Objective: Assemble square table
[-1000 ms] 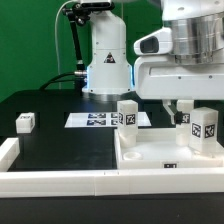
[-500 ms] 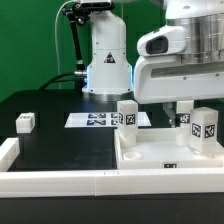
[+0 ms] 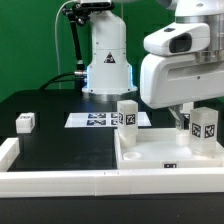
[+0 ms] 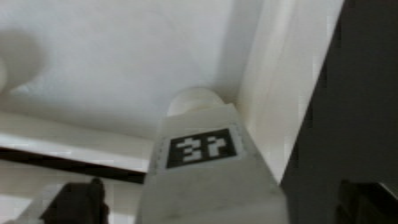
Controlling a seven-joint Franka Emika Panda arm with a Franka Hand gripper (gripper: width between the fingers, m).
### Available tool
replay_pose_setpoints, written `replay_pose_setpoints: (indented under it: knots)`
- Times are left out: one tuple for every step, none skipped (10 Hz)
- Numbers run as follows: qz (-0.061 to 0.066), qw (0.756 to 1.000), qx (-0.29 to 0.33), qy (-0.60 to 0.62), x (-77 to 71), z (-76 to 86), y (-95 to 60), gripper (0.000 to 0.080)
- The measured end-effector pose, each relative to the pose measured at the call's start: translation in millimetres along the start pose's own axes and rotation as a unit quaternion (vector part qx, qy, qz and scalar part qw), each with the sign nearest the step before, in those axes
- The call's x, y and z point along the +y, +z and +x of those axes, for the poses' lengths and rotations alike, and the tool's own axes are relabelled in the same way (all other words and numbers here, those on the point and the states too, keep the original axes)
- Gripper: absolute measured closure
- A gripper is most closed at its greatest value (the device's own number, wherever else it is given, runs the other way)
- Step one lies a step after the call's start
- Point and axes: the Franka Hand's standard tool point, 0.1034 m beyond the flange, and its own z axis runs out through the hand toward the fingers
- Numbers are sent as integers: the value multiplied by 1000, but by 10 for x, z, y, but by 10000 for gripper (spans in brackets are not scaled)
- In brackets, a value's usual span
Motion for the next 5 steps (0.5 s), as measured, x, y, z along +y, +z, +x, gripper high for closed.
replay_pose_setpoints:
  knots:
    - [-2,1000,-1,-9,-1,0,0,150]
    - [-2,1000,-1,-8,12,-3,3,194]
    - [-2,1000,-1,-7,15,-4,5,194]
    - [-2,1000,-1,-7,17,-5,7,343]
    - [-2,1000,-1,-6,19,-6,8,499]
